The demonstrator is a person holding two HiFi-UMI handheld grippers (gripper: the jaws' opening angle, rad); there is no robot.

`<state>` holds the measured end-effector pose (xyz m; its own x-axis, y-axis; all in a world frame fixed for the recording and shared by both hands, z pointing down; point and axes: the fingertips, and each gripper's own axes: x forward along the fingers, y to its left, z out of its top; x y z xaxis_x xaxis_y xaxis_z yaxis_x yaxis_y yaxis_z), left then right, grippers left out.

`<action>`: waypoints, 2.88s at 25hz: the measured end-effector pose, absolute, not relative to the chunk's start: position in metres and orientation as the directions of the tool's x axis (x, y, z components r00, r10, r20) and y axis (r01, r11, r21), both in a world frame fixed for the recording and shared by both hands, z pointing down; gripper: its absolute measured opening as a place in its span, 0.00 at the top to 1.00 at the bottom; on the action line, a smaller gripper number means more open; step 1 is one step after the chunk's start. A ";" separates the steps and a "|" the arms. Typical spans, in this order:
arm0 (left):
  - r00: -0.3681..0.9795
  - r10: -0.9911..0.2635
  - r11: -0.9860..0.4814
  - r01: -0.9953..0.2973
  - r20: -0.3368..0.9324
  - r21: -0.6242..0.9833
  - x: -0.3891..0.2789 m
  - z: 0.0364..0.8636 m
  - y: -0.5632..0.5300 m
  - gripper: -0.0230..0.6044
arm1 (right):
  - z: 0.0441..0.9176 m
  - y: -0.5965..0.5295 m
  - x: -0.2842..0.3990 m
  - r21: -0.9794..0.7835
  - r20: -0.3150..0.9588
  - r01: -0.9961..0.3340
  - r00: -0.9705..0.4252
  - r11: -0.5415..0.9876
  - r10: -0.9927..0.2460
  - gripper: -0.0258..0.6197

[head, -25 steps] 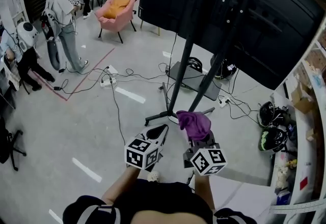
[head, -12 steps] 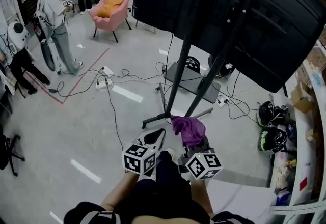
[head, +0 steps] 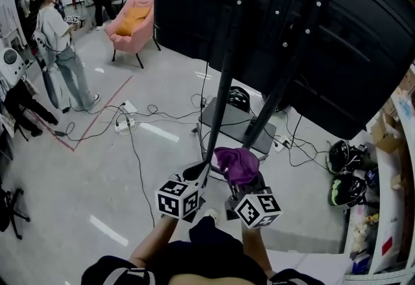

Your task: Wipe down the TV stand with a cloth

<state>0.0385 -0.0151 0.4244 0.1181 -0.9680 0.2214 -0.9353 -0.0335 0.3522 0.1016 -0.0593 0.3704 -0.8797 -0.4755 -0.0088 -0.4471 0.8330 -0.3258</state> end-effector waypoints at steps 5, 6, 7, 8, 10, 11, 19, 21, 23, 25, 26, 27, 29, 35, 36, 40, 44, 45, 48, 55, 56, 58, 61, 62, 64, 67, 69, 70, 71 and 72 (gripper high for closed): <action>0.127 -0.973 -0.054 -0.936 0.191 0.348 0.024 0.410 -0.081 0.95 | 0.360 -0.118 0.084 -0.301 -0.022 -0.448 -0.880 0.842 -0.475 0.86; 0.127 -0.973 -0.055 -0.936 0.191 0.347 0.021 0.408 -0.092 0.95 | 0.359 -0.128 0.079 -0.297 -0.024 -0.443 -0.882 0.846 -0.470 0.86; 0.127 -0.973 -0.054 -0.936 0.193 0.347 0.019 0.407 -0.101 0.95 | 0.358 -0.137 0.075 -0.295 -0.025 -0.437 -0.885 0.849 -0.465 0.86; 0.128 -0.972 -0.052 -0.936 0.197 0.348 0.016 0.407 -0.110 0.95 | 0.357 -0.145 0.071 -0.295 -0.026 -0.432 -0.888 0.852 -0.459 0.86; 0.131 -0.969 -0.049 -0.933 0.209 0.357 0.014 0.410 -0.127 0.95 | 0.356 -0.160 0.066 -0.291 -0.025 -0.425 -0.892 0.857 -0.451 0.86; 0.133 -0.968 -0.048 -0.931 0.214 0.363 0.014 0.411 -0.136 0.95 | 0.356 -0.168 0.065 -0.286 -0.024 -0.423 -0.894 0.860 -0.448 0.86; 0.127 -0.973 -0.048 -0.928 0.192 0.369 0.000 0.408 -0.182 0.95 | 0.357 -0.212 0.042 -0.267 -0.018 -0.394 -0.910 0.879 -0.413 0.86; 0.126 -0.973 -0.048 -0.929 0.192 0.368 -0.005 0.404 -0.188 0.95 | 0.351 -0.218 0.033 -0.275 -0.034 -0.373 -0.918 0.886 -0.396 0.86; 0.115 -0.976 -0.040 -0.931 0.187 0.364 -0.013 0.398 -0.190 0.95 | 0.340 -0.220 0.025 -0.293 -0.060 -0.351 -0.922 0.889 -0.383 0.86; 0.095 -0.980 -0.026 -0.930 0.173 0.366 -0.026 0.389 -0.189 0.95 | 0.329 -0.218 0.014 -0.286 -0.081 -0.333 -0.926 0.899 -0.369 0.86; 0.091 -0.982 -0.023 -0.929 0.166 0.370 -0.032 0.385 -0.188 0.95 | 0.323 -0.216 0.008 -0.271 -0.089 -0.327 -0.928 0.905 -0.362 0.86; 0.094 -0.982 -0.027 -0.926 0.163 0.376 -0.037 0.381 -0.189 0.95 | 0.317 -0.216 0.003 -0.252 -0.095 -0.322 -0.930 0.912 -0.355 0.86; 0.116 -0.979 -0.045 -0.924 0.166 0.381 -0.043 0.373 -0.192 0.95 | 0.304 -0.214 -0.007 -0.221 -0.110 -0.311 -0.934 0.924 -0.340 0.86; 0.131 -0.980 -0.071 -0.934 0.149 0.351 -0.076 0.339 -0.197 0.95 | 0.273 -0.215 -0.039 -0.217 -0.156 -0.310 -0.925 0.926 -0.346 0.86; 0.135 -0.980 -0.077 -0.936 0.147 0.344 -0.082 0.333 -0.199 0.95 | 0.268 -0.217 -0.043 -0.218 -0.161 -0.315 -0.922 0.924 -0.353 0.86; 0.172 -0.977 -0.124 -0.939 0.127 0.320 -0.100 0.308 -0.200 0.95 | 0.236 -0.214 -0.061 -0.197 -0.197 -0.343 -0.904 0.918 -0.380 0.86; 0.192 -0.977 -0.164 -0.954 0.091 0.250 -0.131 0.269 -0.196 0.95 | 0.197 -0.204 -0.091 -0.188 -0.258 -0.354 -0.882 0.916 -0.394 0.86; 0.197 -0.977 -0.174 -0.958 0.079 0.229 -0.139 0.260 -0.197 0.95 | 0.187 -0.204 -0.099 -0.185 -0.274 -0.365 -0.873 0.912 -0.405 0.86; 0.210 -0.977 -0.201 -0.963 0.035 0.177 -0.163 0.229 -0.200 0.95 | 0.157 -0.209 -0.117 -0.156 -0.316 -0.402 -0.845 0.902 -0.432 0.86; 0.259 -0.965 -0.261 -0.961 -0.036 0.089 -0.204 0.175 -0.199 0.95 | 0.097 -0.198 -0.153 -0.049 -0.426 -0.457 -0.795 0.888 -0.432 0.86; 0.268 -0.962 -0.271 -0.960 -0.044 0.074 -0.208 0.167 -0.199 0.95 | 0.090 -0.197 -0.158 -0.034 -0.441 -0.465 -0.787 0.885 -0.431 0.86; 0.278 -0.959 -0.281 -0.959 -0.060 0.042 -0.217 0.151 -0.200 0.95 | 0.075 -0.195 -0.169 -0.015 -0.465 -0.477 -0.775 0.879 -0.428 0.86; 0.281 -0.956 -0.283 -0.959 -0.089 0.016 -0.235 0.130 -0.201 0.95 | 0.055 -0.194 -0.186 -0.009 -0.484 -0.480 -0.766 0.877 -0.424 0.86; 0.279 -0.955 -0.281 -0.959 -0.101 0.011 -0.241 0.123 -0.203 0.95 | 0.048 -0.195 -0.192 -0.007 -0.489 -0.482 -0.763 0.876 -0.423 0.86; 0.267 -0.956 -0.269 -0.963 -0.126 0.005 -0.254 0.107 -0.207 0.95 | 0.032 -0.199 -0.206 0.005 -0.492 -0.484 -0.763 0.875 -0.420 0.86; 0.248 -0.955 -0.250 -0.968 -0.161 -0.012 -0.268 0.084 -0.218 0.95 | 0.008 -0.211 -0.232 0.052 -0.474 -0.493 -0.777 0.868 -0.413 0.86; 0.231 -0.957 -0.229 -0.973 -0.175 -0.032 -0.276 0.070 -0.231 0.95 | -0.008 -0.222 -0.248 0.091 -0.459 -0.509 -0.784 0.856 -0.417 0.86; 0.218 -0.959 -0.215 -0.976 -0.179 -0.041 -0.280 0.063 -0.237 0.95 | -0.015 -0.228 -0.256 0.106 -0.451 -0.517 -0.786 0.849 -0.423 0.86; 0.207 -0.961 -0.201 -0.978 -0.183 -0.048 -0.286 0.058 -0.243 0.95 | -0.020 -0.235 -0.264 0.118 -0.441 -0.525 -0.788 0.843 -0.429 0.86; 0.197 -0.963 -0.191 -0.980 -0.186 -0.053 -0.293 0.053 -0.247 0.95 | -0.024 -0.241 -0.273 0.126 -0.430 -0.531 -0.791 0.838 -0.436 0.86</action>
<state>-0.2926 -0.2472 0.0535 0.1973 -0.9625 -0.1860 -0.9802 -0.1907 -0.0525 -0.2734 -0.2408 -0.0239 -0.7909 -0.4358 -0.4297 -0.5306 0.8382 0.1264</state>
